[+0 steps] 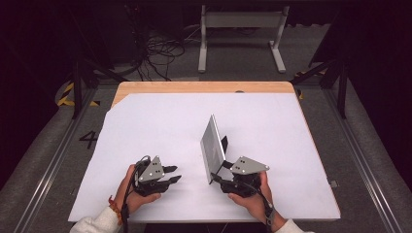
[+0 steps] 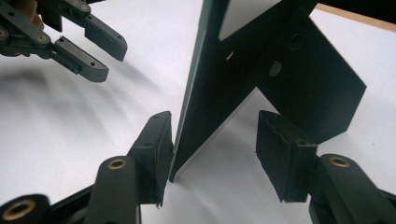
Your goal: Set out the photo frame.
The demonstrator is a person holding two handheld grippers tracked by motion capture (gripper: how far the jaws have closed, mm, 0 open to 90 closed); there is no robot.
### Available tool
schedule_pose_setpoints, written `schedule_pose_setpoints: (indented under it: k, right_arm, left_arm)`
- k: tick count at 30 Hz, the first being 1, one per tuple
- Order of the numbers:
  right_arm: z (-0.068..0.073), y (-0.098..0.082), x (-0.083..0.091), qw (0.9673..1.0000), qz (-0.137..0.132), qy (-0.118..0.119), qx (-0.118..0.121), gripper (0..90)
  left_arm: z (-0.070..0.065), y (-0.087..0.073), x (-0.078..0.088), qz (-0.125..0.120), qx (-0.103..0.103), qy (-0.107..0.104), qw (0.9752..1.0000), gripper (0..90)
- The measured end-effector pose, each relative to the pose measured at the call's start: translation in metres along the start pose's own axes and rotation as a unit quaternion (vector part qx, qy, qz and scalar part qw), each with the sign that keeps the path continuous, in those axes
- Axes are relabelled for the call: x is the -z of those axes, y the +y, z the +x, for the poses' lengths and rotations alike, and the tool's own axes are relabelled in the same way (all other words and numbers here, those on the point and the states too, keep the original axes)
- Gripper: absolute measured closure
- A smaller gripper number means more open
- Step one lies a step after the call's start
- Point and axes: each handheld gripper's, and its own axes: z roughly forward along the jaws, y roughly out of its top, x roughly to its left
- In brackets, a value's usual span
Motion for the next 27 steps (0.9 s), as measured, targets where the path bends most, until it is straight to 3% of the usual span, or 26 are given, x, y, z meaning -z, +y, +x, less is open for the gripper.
schedule_pose_setpoints:
  k: [4, 12, 15, 21, 25, 27]
  right_arm:
    - [-0.001, 0.003, -0.001, 0.9999, -0.006, 0.0, -0.014, 47.5]
    - [0.0, 0.004, -0.004, 0.9998, -0.007, -0.004, -0.021, 49.5]
    - [0.003, 0.005, -0.006, 0.9994, -0.012, -0.007, -0.033, 49.9]
    - [0.008, 0.004, -0.014, 0.9994, -0.006, -0.018, -0.029, 50.1]
    - [0.007, 0.004, -0.014, 0.9994, -0.007, -0.019, -0.029, 57.5]
    - [0.005, 0.004, -0.013, 0.9995, -0.006, -0.005, -0.03, 61.5]
  left_arm:
    - [0.0, -0.001, -0.006, 0.009, 0.002, -0.003, 1.0, 55.9]
    - [0.0, 0.001, -0.016, 0.015, -0.002, -0.018, 0.9997, 44.9]
    - [0.0, 0.002, -0.018, 0.017, 0.001, -0.019, 0.9997, 40.5]
    - [0.0, 0.002, -0.017, 0.016, 0.005, -0.011, 0.9998, 35.6]
    - [0.0, 0.001, -0.018, 0.016, 0.007, -0.009, 0.9998, 34.4]
    - [0.001, 0.001, -0.019, 0.019, 0.006, -0.007, 0.9998, 34.0]
